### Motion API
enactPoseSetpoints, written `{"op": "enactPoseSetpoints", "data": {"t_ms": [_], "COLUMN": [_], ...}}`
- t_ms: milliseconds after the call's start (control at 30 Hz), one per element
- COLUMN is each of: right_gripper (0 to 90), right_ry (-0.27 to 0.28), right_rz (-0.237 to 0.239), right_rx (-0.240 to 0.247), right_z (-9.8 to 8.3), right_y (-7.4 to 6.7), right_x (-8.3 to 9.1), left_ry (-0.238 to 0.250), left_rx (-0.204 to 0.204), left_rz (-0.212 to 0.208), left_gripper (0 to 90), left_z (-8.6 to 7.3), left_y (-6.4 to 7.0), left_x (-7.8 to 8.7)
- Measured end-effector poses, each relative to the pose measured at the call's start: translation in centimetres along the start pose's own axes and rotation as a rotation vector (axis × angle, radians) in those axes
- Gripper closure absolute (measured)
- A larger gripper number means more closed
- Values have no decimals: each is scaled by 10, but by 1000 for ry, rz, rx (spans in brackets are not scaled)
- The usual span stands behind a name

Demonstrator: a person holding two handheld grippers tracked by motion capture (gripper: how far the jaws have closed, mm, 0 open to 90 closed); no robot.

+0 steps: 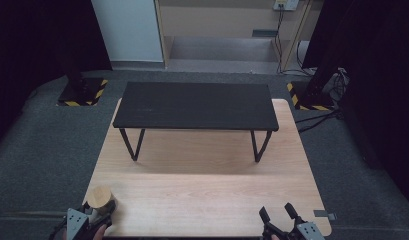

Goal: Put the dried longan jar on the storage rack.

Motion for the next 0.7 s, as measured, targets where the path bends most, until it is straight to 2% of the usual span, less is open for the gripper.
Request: {"op": "enactPoseSetpoints", "data": {"t_ms": [167, 233, 267, 300, 367, 433, 533, 567, 600, 633, 700], "right_gripper": [62, 63, 65, 65, 66, 67, 67, 67, 67, 67, 67], "right_ry": [8, 10, 10, 10, 12, 12, 9, 8, 8, 5, 5], "right_rz": [4, 8, 10, 10, 15, 20, 34, 41, 41, 48, 50], "right_rx": [-2, -2, -3, -3, -4, 0, 7, 10, 10, 16, 13], "right_z": [2, 2, 2, 2, 2, 1, -1, -3, -3, -3, -4], "right_y": [-1, -1, -2, -2, -4, -7, -11, -14, -14, -15, -16], "right_x": [1, 1, 1, 1, 1, 1, 1, 1, 1, 0, 0], "left_ry": [11, 13, 18, 18, 10, 19, 38, 45, 45, 57, 62], "left_rx": [1, 2, -7, -7, -24, -32, -15, -4, -4, -5, -4], "left_rz": [-13, -23, -31, -31, -32, -50, -88, -103, -103, -118, -128], "left_gripper": [243, 243, 243, 243, 243, 243, 243, 243, 243, 243, 243], "left_z": [12, 22, 34, 34, 49, 62, 79, 90, 90, 100, 105], "left_y": [1, 1, 3, 3, 5, 6, 6, 7, 7, 9, 9], "left_x": [9, 14, 17, 17, 20, 21, 22, 20, 20, 18, 18]}}
Point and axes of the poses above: each handheld gripper's, and its own axes: x roughly backward along the jaws, z roughly out of its top, y roughly to its right, the point moved 5 cm from there along -x, roughly forward along the jaws, and after that the axes turned 7 degrees about -z, right-handed, at the moved point
